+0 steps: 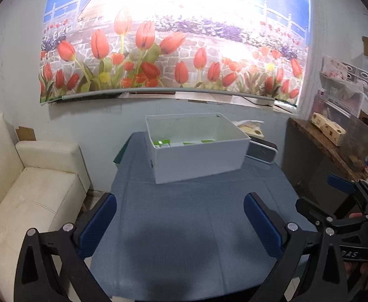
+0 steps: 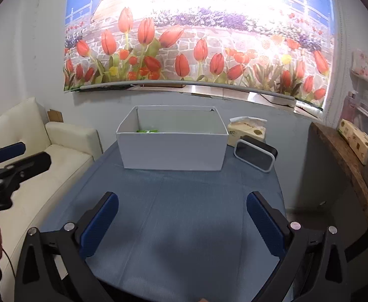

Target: Organize snacks

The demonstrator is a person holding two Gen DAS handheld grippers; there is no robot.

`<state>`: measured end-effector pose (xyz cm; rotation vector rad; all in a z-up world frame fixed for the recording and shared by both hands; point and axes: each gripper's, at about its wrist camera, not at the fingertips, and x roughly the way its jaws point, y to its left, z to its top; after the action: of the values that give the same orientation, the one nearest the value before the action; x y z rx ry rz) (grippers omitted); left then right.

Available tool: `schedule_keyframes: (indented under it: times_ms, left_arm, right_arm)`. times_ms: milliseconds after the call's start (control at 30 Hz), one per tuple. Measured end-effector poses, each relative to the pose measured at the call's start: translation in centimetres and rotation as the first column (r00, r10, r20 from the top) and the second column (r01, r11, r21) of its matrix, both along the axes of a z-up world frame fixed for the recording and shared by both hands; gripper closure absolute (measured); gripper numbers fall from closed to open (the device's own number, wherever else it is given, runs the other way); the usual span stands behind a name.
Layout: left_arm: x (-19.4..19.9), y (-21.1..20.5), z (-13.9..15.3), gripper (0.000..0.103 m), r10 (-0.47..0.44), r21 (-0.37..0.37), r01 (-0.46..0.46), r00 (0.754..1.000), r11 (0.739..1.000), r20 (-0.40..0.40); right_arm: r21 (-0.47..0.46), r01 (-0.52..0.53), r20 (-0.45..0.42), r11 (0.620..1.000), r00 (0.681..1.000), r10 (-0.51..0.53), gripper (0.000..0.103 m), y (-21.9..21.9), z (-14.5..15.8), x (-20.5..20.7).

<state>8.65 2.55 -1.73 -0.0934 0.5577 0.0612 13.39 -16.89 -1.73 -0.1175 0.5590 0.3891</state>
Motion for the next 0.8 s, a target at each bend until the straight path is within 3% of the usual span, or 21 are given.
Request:
schedule_keyframes:
  times_ms: [400,800]
  left_arm:
    - [-6.5,-3.1,1.1,0.0,-0.037,0.046,0.036,0.999,0.998,0.027]
    - [-5.8,-3.7,0.6,0.0,-0.05,0.045,0.05,0.999,0.998,-0.007]
  right_arm:
    - [0.049,0.009,0.026,0.999,1.0,-0.01,0.0,-2.5,1.1,-6.5]
    - [0.059,0.021,0.053,0.998,0.998,-0.024,0.0,-3.5,1.8,-7.6]
